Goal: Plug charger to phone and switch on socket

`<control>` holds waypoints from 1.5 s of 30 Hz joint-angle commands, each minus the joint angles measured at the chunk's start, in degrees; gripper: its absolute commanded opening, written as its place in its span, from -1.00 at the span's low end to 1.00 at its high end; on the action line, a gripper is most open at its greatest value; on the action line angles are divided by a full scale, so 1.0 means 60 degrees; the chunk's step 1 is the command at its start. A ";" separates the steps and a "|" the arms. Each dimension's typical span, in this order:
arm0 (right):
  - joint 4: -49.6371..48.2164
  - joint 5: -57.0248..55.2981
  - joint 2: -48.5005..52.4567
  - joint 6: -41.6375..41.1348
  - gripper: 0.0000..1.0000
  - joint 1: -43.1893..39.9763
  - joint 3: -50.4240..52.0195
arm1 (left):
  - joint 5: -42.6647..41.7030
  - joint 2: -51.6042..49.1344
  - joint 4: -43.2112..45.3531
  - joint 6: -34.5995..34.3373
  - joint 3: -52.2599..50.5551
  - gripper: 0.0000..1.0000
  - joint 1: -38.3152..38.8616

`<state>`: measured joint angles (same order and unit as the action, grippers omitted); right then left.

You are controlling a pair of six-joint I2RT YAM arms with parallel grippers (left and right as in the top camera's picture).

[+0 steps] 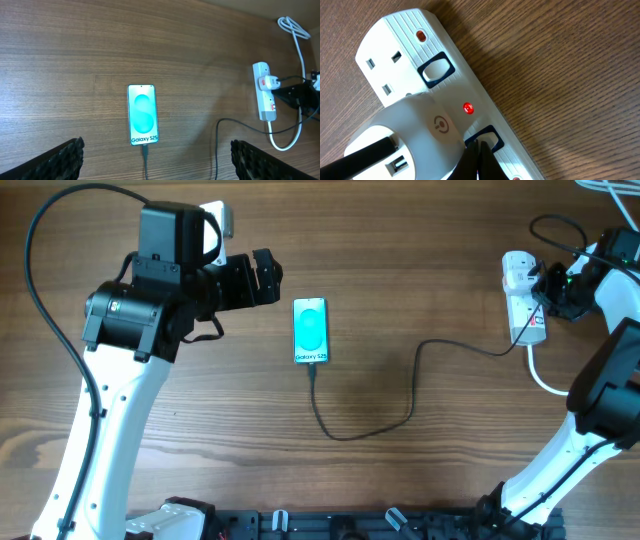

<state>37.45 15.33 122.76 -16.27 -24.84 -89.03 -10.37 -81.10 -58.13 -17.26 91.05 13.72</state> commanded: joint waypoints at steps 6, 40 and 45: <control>0.0372 0.0157 0.0160 -0.0146 -0.91 -0.0157 -0.0044 | -0.0080 0.0069 0.0000 0.0015 0.0117 1.00 -0.0062; 0.6878 0.0867 -1.0131 0.2878 -0.91 0.2874 -0.0783 | -0.0080 0.0069 0.0000 0.0015 0.0117 1.00 -0.0062; 0.7359 0.0863 -1.0426 0.1144 0.99 0.2881 -0.0783 | -0.0080 0.0069 0.0000 0.0015 0.0117 0.99 -0.0062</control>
<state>80.88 21.76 61.01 -2.87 -7.90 -93.17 -10.37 -81.10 -58.11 -17.26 91.05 13.72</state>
